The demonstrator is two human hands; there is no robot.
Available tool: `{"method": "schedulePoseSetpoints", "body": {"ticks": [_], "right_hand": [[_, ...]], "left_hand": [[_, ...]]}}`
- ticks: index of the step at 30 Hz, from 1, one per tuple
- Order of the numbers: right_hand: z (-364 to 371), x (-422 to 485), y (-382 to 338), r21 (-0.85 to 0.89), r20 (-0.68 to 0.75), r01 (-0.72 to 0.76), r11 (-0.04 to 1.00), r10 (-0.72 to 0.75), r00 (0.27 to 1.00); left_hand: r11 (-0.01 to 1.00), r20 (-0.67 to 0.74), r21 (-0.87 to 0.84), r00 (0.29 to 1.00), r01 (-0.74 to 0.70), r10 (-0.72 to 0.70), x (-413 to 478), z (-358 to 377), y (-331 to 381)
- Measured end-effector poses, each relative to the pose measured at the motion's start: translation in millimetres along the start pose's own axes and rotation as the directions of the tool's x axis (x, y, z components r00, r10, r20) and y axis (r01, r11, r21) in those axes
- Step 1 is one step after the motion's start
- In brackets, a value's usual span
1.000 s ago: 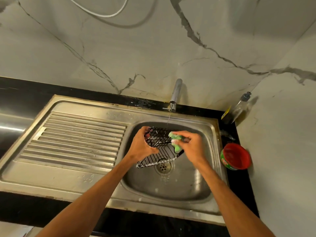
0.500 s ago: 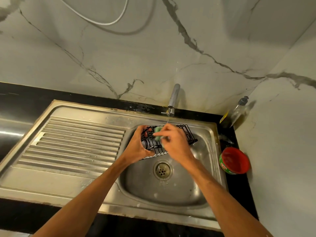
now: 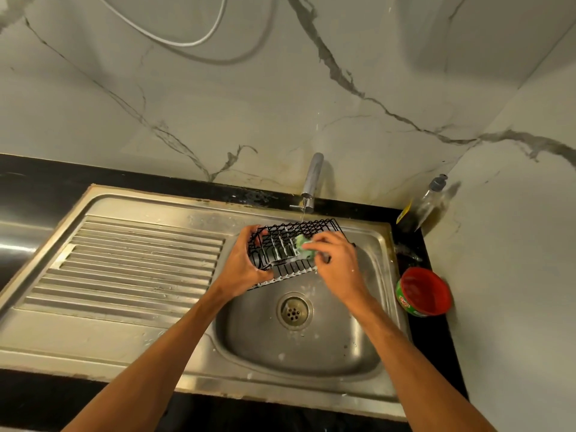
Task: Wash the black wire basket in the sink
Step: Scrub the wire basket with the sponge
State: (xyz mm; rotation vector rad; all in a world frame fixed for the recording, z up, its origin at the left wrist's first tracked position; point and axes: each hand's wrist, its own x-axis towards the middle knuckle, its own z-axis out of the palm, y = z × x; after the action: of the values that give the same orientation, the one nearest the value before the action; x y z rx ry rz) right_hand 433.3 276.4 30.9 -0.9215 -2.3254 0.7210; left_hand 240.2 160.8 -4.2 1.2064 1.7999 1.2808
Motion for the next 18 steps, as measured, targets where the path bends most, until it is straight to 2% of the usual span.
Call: {"method": "schedulePoseSetpoints", "body": {"ticks": [2,6,7,10,11,16,18], "right_hand": [[-4,-1,7,0.033,-0.045,-0.106,0.994,0.108,0.993],[11,-7,-19,0.053,0.065,0.071,0.996,-0.075,0.995],[8,-2,-13,0.047,0.066,0.061,0.997,-0.064,0.996],[-10,20,20,0.052,-0.044,-0.173,0.984,0.175,0.984],[-11,24,25,0.071,-0.063,-0.208,0.975,0.213,0.975],[10,35,-7,0.118,0.063,-0.063,0.991,0.056,0.996],[8,46,1,0.155,0.013,-0.12,0.981,0.119,0.993]], "left_hand": [[1.0,0.001,-0.005,1.0,0.011,-0.011,-1,-1,-1],[0.999,-0.007,-0.026,1.0,0.019,-0.019,0,-6,-6],[0.999,-0.007,-0.025,1.0,0.02,-0.02,-1,-8,-7],[1.0,0.0,0.003,1.0,0.02,-0.02,-3,-13,-8],[1.0,-0.002,0.01,1.0,0.022,-0.022,-4,-14,-8],[1.0,0.015,-0.012,0.999,0.028,-0.028,-7,-20,-12],[1.0,0.019,-0.015,1.0,0.019,-0.019,-9,-20,-9]]}}
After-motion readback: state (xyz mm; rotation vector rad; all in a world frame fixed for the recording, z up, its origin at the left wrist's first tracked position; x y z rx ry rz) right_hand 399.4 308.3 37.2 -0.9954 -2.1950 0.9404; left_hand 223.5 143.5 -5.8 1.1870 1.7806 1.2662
